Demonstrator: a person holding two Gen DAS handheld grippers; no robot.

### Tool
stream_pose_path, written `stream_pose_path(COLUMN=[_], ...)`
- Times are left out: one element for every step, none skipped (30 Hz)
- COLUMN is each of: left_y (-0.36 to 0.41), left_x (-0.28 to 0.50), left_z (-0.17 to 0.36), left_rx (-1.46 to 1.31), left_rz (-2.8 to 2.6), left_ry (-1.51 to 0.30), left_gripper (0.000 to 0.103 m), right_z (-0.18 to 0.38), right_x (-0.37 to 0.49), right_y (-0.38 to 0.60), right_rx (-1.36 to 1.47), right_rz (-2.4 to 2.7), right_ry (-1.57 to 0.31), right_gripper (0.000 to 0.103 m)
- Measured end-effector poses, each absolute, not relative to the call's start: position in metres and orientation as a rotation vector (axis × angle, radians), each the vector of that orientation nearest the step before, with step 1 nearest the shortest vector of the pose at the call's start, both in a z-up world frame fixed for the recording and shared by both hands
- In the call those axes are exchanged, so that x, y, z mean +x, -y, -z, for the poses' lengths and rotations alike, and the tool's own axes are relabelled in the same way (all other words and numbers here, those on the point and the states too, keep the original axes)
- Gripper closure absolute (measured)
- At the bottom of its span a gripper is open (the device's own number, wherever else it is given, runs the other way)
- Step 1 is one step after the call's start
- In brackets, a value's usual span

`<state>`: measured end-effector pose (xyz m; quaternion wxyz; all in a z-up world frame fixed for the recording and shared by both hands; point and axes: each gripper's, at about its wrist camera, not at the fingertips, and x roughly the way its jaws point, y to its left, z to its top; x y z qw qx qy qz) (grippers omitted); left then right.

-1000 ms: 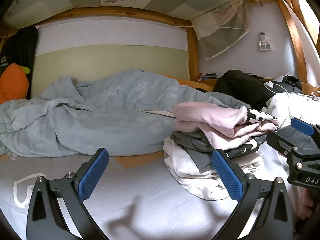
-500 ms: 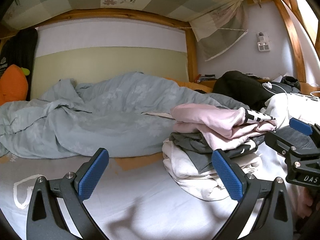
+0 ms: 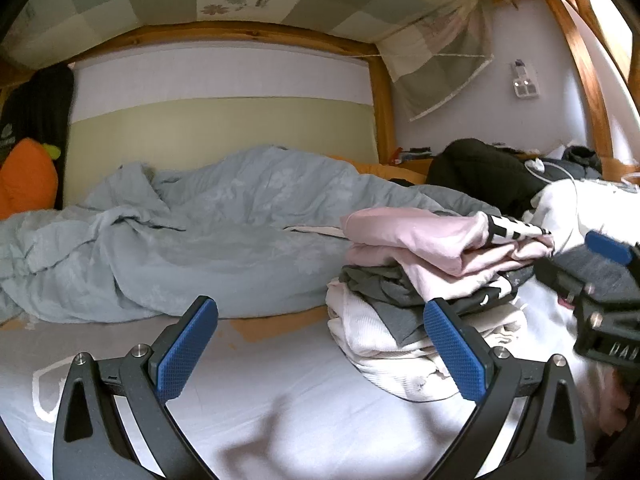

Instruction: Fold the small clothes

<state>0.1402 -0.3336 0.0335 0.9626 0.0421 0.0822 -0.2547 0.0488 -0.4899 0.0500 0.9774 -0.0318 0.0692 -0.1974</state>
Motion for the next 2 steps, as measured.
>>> stream_pose_path(left_y=[0.3344, 0.3327], left_x=[0.1399, 0.1396], left_z=[-0.033, -0.033], left_rx=[0.09, 0.084], left_rz=[0.515, 0.513], left_ry=[-0.164, -0.16], left_gripper=[0.0, 0.0], right_z=[-0.0504, -0.0501], right_x=[0.0468, 0.046], right_y=[0.4927, 0.4951], right_rx=[-0.048, -0.035], right_rz=[0.391, 0.389], right_ry=[-0.128, -0.126], right_gripper=[0.0, 0.0])
